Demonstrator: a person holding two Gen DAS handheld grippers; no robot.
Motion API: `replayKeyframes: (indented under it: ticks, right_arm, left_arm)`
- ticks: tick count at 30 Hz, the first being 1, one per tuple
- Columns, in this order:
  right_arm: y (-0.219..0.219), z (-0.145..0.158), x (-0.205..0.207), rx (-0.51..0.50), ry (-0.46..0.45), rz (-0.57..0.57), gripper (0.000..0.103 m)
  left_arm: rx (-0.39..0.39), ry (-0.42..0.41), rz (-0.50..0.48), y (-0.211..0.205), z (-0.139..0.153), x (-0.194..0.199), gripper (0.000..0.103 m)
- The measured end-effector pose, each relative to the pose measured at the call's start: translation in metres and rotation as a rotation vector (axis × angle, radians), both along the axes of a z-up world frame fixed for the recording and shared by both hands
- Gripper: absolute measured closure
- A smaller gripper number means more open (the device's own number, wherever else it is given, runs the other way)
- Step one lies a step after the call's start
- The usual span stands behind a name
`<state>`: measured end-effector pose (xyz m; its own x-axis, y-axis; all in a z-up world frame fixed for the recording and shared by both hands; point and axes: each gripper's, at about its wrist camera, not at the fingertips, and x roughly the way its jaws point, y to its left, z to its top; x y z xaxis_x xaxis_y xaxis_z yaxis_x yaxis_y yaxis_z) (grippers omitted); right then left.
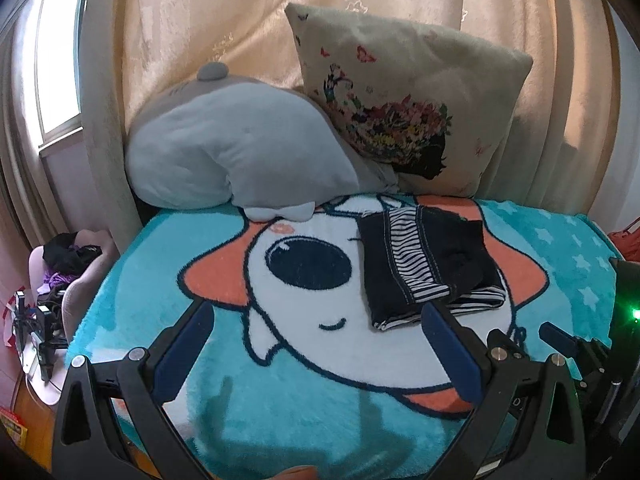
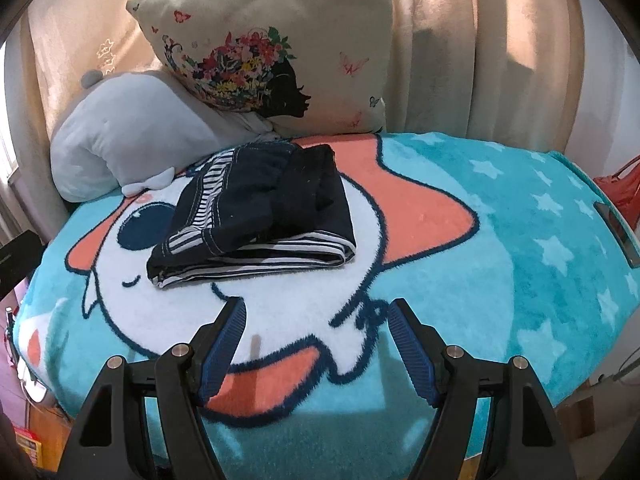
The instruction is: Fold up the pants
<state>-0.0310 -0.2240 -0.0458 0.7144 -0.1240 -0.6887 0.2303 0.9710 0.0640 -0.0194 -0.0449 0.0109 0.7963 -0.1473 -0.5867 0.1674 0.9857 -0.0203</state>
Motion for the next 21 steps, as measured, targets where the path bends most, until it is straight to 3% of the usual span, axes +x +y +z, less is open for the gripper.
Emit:
replayKeyframes:
  ticks: [21]
  right_arm:
    - [0.013,-0.009,0.019,-0.041,0.021,0.020,0.025]
  left_arm:
    - [-0.013,0.074,0.013,0.007,-0.025,0.029,0.000]
